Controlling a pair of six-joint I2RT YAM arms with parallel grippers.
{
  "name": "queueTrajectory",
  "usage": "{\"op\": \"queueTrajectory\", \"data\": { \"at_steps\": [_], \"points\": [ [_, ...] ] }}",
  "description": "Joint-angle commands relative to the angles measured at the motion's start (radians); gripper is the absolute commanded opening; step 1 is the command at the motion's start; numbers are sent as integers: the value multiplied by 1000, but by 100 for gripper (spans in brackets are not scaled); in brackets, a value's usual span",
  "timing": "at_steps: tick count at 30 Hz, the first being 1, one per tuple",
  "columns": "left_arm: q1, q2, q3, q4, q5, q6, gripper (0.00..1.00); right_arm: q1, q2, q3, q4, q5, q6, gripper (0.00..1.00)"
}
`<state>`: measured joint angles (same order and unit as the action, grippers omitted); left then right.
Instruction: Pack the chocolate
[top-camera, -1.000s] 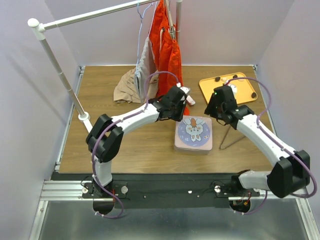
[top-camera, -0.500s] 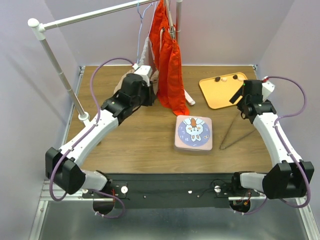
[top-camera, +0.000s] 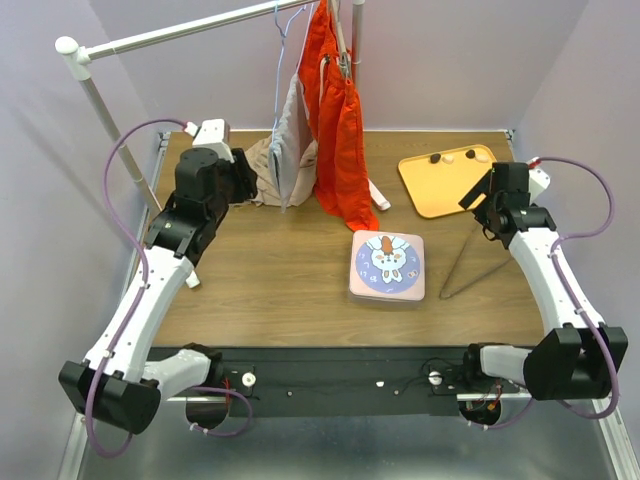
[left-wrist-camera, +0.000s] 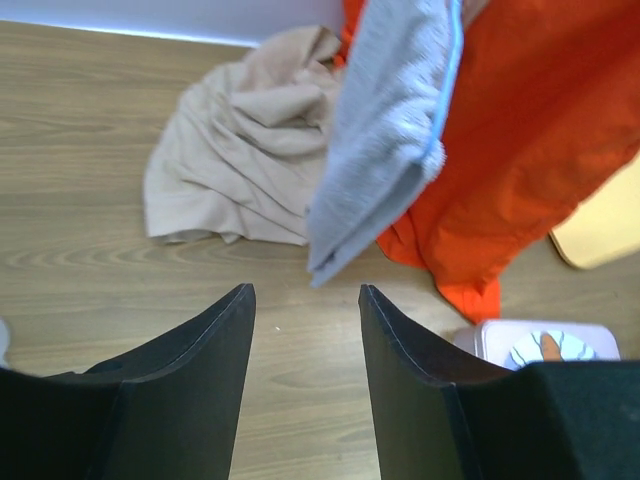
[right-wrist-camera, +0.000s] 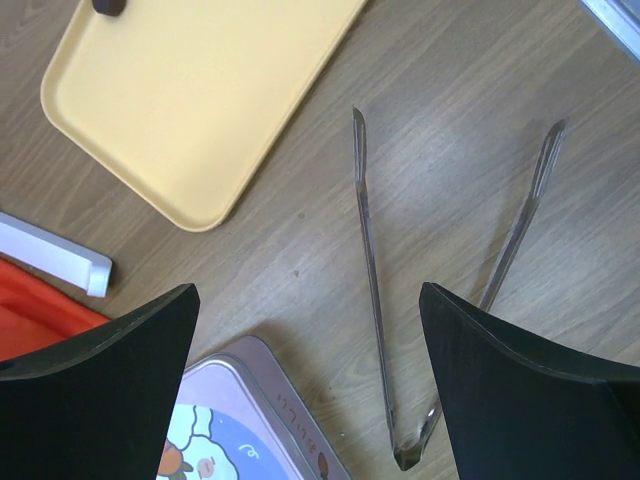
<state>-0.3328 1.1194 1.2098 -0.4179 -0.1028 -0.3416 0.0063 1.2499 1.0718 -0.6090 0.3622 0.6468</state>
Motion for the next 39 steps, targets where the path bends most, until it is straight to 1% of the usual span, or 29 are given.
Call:
{"op": "queueTrajectory", "data": {
  "at_steps": [1, 5, 8, 22, 23, 25, 26, 27, 39],
  "points": [
    [49, -84, -32, 27, -101, -37, 56, -2, -69, -19, -18, 33, 8, 100],
    [60, -191, -91, 88, -150, -73, 56, -3, -98, -29, -17, 52, 4, 100],
    [61, -230, -113, 111, -187, -83, 56, -2, -118, -38, -17, 66, 4, 100],
    [63, -242, -122, 103, -261, -112, 56, -3, -167, -59, -17, 115, 5, 100],
    [63, -247, -127, 108, -258, -106, 59, -2, -173, -62, -17, 125, 8, 100],
    [63, -253, -131, 117, -261, -114, 89, -2, -178, -67, -17, 141, 23, 100],
    [63, -254, -138, 120, -262, -115, 94, -2, -185, -65, -17, 159, 28, 100],
    [63, -257, -141, 129, -261, -116, 98, -2, -188, -70, -17, 164, 28, 100],
    [63, -270, -156, 156, -268, -116, 98, -2, -191, -81, -14, 184, 36, 100]
  ]
}}
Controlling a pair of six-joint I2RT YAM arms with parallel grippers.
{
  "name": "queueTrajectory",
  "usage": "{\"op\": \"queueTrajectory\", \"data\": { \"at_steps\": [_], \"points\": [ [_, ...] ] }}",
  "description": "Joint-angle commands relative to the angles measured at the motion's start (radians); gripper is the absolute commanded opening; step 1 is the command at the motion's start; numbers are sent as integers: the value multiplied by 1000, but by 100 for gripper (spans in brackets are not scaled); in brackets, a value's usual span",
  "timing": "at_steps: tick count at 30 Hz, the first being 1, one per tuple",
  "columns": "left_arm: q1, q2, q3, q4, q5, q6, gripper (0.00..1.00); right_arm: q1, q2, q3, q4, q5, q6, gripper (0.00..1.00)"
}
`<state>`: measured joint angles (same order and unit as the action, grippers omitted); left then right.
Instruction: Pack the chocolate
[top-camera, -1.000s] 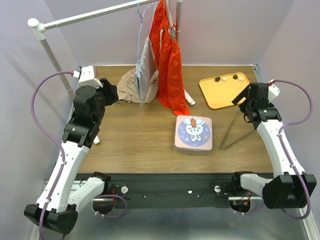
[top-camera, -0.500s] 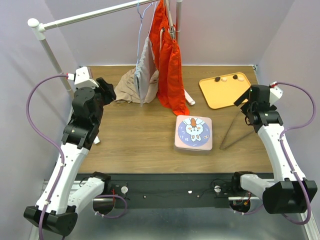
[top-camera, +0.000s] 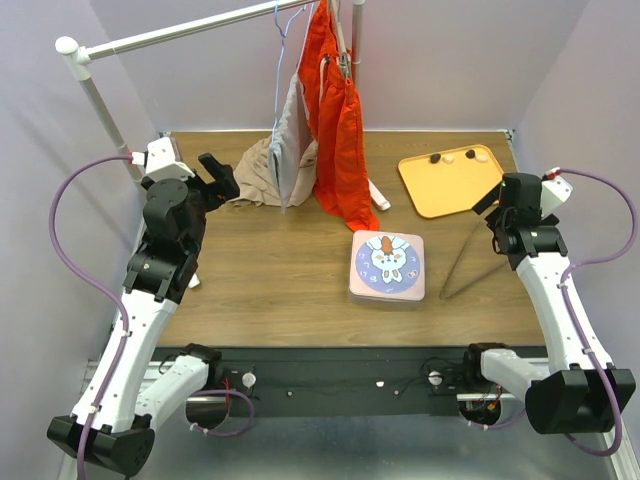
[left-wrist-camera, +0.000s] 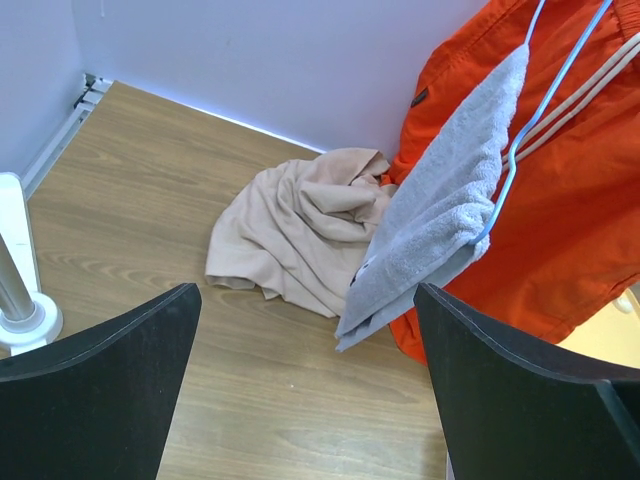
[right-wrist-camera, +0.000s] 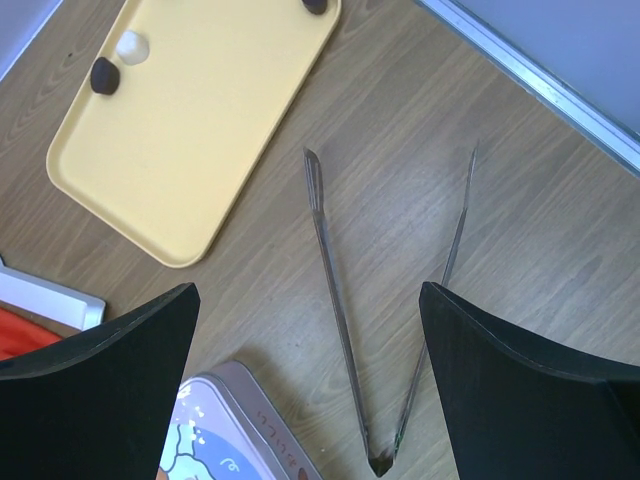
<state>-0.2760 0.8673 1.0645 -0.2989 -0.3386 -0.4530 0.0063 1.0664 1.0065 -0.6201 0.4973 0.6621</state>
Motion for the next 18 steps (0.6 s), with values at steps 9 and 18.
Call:
{"op": "queueTrajectory", "data": {
  "at_steps": [9, 18],
  "points": [
    [6, -56, -69, 99, -53, -45, 98, -2, -14, -2, -3, 83, 42, 100],
    [6, -132, -129, 162, -80, -67, 98, -2, -26, -19, 5, 86, 34, 100]
  ]
}}
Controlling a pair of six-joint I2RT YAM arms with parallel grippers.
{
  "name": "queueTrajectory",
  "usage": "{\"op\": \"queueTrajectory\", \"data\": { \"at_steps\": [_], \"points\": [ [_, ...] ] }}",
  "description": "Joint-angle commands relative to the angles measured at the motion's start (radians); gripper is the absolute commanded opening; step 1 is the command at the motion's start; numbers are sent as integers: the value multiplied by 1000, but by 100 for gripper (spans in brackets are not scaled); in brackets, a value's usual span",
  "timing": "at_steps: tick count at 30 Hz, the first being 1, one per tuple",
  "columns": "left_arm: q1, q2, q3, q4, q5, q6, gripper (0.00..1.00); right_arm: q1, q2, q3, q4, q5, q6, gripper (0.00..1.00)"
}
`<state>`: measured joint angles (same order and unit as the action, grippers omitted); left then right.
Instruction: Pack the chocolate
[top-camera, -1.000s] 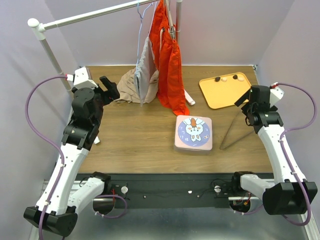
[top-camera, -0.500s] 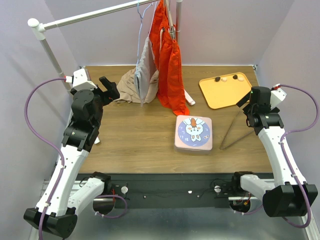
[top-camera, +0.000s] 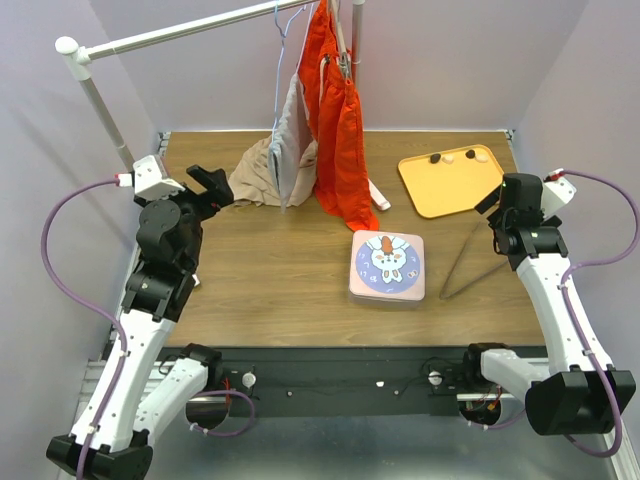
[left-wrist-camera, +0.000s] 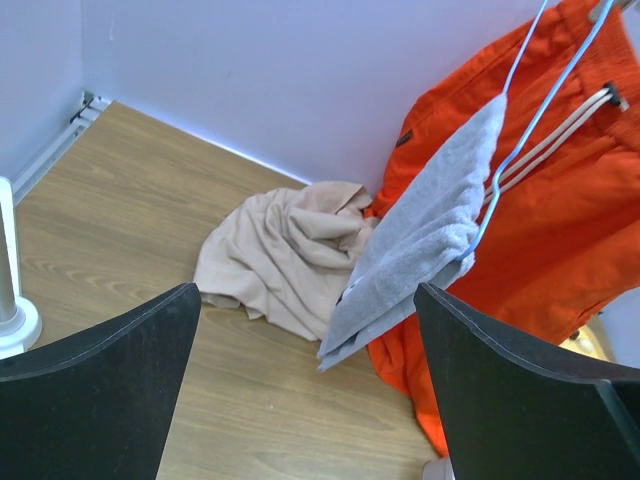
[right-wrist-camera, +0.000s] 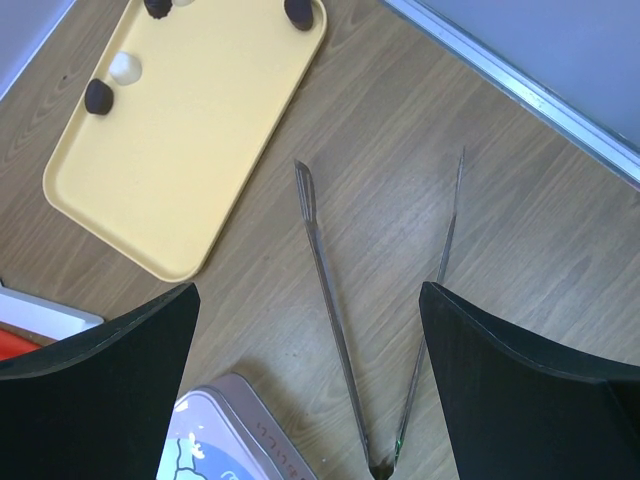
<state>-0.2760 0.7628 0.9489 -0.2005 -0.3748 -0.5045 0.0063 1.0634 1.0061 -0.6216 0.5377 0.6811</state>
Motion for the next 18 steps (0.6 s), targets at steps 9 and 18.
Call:
{"op": "queueTrajectory", "data": {
  "at_steps": [9, 18],
  "points": [
    [6, -5, 5, 39, -27, 3, 98, -2, -28, -18, 8, 41, 43, 100],
    [6, -3, 2, 36, -24, 1, 98, -2, -46, -26, 8, 57, 52, 100]
  ]
}}
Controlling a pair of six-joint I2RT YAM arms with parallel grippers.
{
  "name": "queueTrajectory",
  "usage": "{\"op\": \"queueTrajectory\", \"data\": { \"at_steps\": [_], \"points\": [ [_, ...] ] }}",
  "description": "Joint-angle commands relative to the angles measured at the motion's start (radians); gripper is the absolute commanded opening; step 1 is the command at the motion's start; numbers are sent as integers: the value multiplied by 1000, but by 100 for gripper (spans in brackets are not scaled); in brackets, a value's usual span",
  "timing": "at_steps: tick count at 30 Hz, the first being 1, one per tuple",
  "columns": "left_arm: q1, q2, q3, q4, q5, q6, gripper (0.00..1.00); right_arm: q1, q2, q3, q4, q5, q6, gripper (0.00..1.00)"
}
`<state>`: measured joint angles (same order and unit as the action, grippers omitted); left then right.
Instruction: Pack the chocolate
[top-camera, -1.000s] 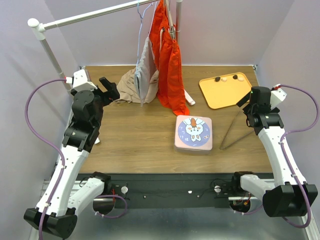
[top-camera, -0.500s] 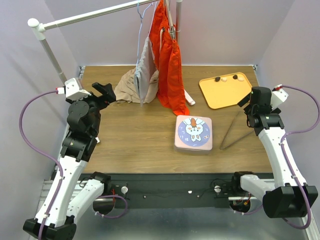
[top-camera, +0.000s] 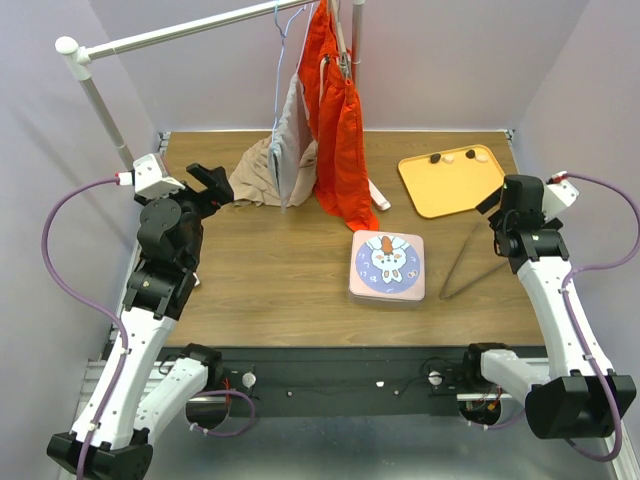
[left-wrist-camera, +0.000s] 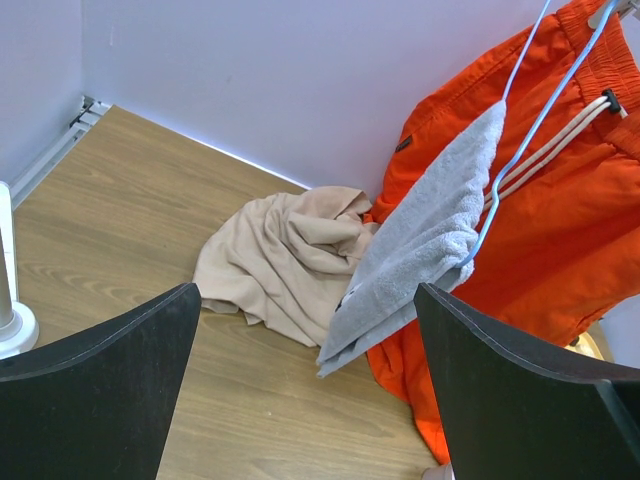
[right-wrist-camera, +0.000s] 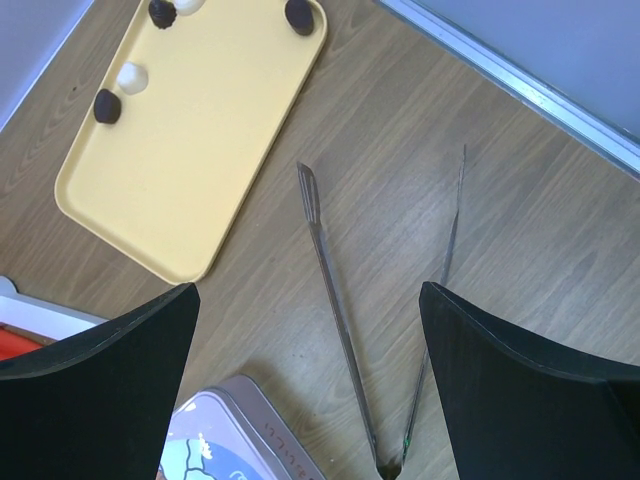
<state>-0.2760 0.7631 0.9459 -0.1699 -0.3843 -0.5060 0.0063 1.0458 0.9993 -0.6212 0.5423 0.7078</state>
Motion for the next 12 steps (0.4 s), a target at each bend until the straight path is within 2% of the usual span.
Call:
{"op": "queueTrajectory", "data": {
  "at_steps": [1, 12],
  "points": [
    [6, -2, 5, 4, -14, 3, 98, -2, -30, -19, 8, 54, 27, 100],
    [6, -1, 7, -5, -8, 7, 98, -2, -36, -30, 8, 56, 42, 100]
  ]
}}
